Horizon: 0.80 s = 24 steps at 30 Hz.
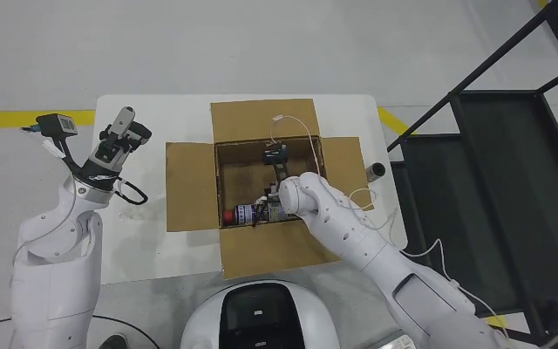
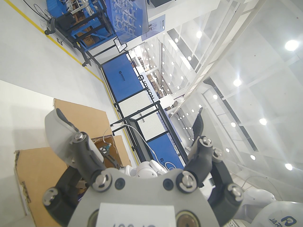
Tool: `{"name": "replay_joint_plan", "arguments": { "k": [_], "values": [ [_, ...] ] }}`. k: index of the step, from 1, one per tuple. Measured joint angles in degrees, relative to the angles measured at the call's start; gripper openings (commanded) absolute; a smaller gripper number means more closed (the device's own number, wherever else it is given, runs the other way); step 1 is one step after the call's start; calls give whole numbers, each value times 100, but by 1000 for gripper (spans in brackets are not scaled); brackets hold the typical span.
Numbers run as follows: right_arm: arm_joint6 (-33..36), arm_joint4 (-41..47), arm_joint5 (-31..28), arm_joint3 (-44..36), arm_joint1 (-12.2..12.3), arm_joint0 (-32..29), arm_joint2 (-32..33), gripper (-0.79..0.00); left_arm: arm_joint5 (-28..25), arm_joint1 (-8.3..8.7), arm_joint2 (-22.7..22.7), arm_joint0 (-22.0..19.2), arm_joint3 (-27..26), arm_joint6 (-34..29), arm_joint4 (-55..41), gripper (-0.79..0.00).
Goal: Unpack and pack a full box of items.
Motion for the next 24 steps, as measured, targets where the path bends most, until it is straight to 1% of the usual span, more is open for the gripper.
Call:
{"name": "replay_joint_plan", "arguments": {
  "k": [4,11,17,20,24],
  "values": [
    [170,-115,-119,-754,129,-323,315,-785,0,0,0,0,0,0,0,0],
    [807,-472,-541,-2400,394,-1053,921,-785,0,0,0,0,0,0,0,0],
    [1061,-569,-728,-3576,557,-1720,1502,-785,0,0,0,0,0,0,0,0],
    [1082,-551,-835,-3922,615,-1972,1791,-785,0,0,0,0,0,0,0,0],
    [970,-349,-990,-4065,660,-2184,2128,-785,0,0,0,0,0,0,0,0]
  ]
}}
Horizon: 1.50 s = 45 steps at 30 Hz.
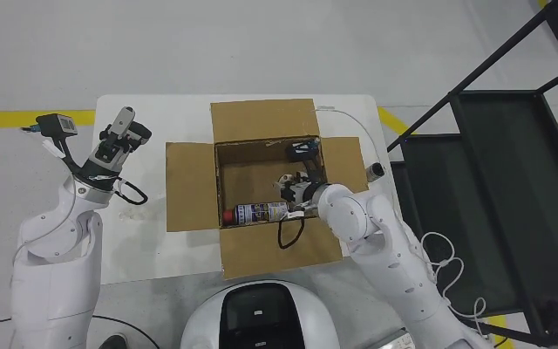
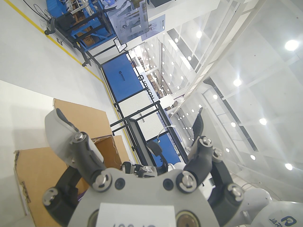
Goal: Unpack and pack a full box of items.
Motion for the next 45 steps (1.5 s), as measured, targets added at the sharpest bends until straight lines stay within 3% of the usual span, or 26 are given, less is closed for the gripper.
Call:
{"name": "replay_joint_plan", "arguments": {
  "k": [22,33,39,45],
  "values": [
    [-141,39,-88,9,18,-83,129,-785,0,0,0,0,0,0,0,0],
    [159,-59,54,-717,220,-687,1791,-785,0,0,0,0,0,0,0,0],
    [51,-252,291,-244,284,-862,2521,-785,0,0,0,0,0,0,0,0],
    [-60,-448,484,558,306,-823,2661,-785,0,0,0,0,0,0,0,0]
  ]
}}
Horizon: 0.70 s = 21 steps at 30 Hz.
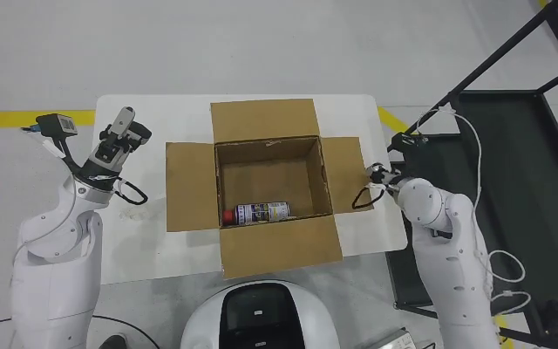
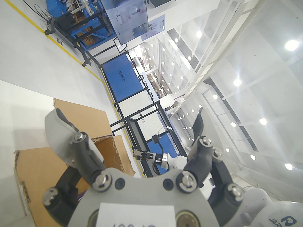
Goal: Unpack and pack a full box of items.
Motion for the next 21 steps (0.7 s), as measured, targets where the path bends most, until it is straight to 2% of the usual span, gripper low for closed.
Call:
{"name": "replay_joint_plan", "arguments": {
  "k": [8,21],
  "values": [
    [-170,-279,301,1190,-16,257,-275,-785,0,0,0,0,0,0,0,0],
    [-668,-101,536,2204,-97,518,-623,-785,0,0,0,0,0,0,0,0]
  ]
}}
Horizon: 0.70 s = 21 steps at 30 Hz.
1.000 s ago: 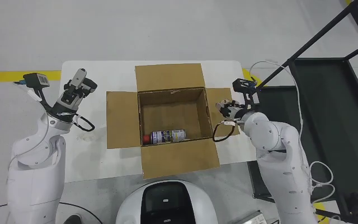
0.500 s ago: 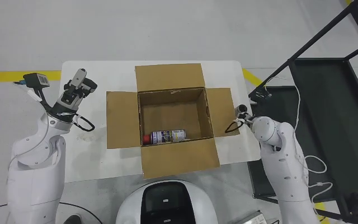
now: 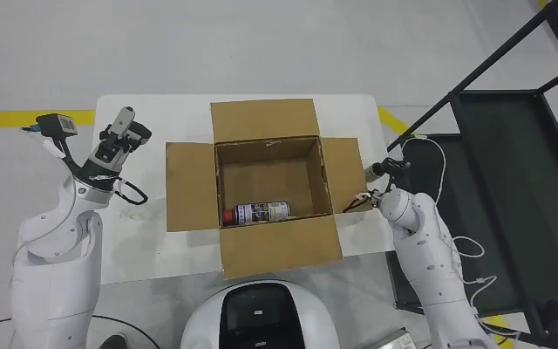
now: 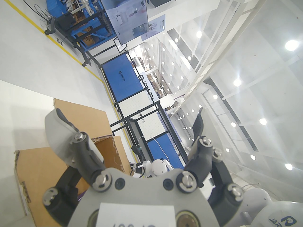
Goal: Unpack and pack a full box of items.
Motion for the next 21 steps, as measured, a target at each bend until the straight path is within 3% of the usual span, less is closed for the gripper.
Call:
{"name": "replay_joint_plan", "arguments": {
  "k": [14,15,18,19,20,21],
  "values": [
    [-454,126,123,1001,-76,575,-280,-785,0,0,0,0,0,0,0,0],
    [-455,128,121,1057,-79,606,-293,-739,0,0,0,0,0,0,0,0],
    [-474,153,103,1233,-84,689,-314,-465,0,0,0,0,0,0,0,0],
    [-478,162,100,1279,-86,713,-320,-111,0,0,0,0,0,0,0,0],
    [-477,186,92,1328,-89,743,-325,0,0,0,0,0,0,0,0,0],
    [-478,204,86,1355,-91,761,-328,0,0,0,0,0,0,0,0,0]
  ]
}}
